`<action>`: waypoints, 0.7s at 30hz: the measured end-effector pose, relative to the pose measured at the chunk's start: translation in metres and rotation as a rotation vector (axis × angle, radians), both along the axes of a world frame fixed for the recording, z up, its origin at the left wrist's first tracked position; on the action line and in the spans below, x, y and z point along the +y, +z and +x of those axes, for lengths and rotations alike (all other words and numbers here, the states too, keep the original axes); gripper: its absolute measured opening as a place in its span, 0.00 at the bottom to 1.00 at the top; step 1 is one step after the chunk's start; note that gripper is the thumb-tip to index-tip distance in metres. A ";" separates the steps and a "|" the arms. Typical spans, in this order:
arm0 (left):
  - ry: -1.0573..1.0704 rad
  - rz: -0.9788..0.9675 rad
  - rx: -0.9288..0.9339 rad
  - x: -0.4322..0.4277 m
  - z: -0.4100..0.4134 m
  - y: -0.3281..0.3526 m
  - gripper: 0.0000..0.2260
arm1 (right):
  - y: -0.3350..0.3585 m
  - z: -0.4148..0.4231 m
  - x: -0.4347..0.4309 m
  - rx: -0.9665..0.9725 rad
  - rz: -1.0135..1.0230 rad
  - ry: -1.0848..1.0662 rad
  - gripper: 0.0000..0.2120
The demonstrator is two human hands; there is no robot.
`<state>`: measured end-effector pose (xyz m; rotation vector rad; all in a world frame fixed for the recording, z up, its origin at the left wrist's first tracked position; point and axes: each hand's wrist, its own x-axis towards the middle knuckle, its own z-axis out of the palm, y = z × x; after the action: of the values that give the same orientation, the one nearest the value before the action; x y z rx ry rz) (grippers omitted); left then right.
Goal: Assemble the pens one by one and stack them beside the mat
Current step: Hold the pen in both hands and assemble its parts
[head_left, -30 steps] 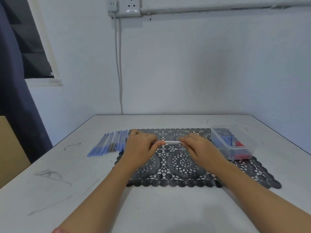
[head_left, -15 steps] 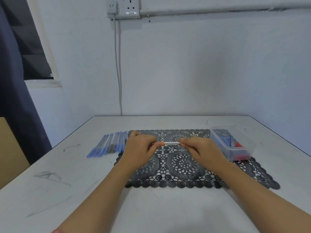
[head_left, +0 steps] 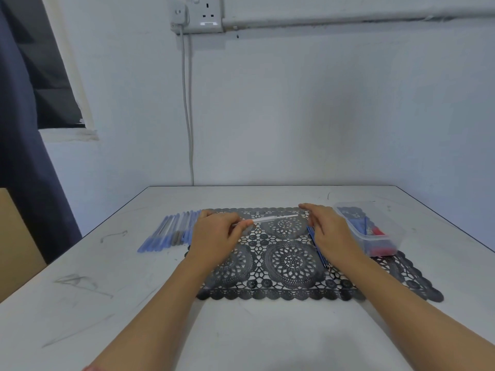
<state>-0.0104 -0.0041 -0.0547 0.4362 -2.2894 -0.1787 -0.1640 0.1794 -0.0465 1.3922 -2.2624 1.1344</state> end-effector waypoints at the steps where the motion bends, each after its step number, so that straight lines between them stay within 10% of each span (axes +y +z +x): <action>1: 0.002 0.006 -0.001 -0.001 0.000 0.000 0.25 | 0.000 -0.001 0.000 -0.010 0.004 -0.008 0.21; 21: 0.024 0.015 -0.019 -0.002 0.000 -0.002 0.18 | -0.011 0.000 -0.004 -0.187 0.260 0.067 0.08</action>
<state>-0.0101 -0.0065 -0.0564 0.4745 -2.3018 -0.1806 -0.1635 0.1750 -0.0576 1.5232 -2.5905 1.0599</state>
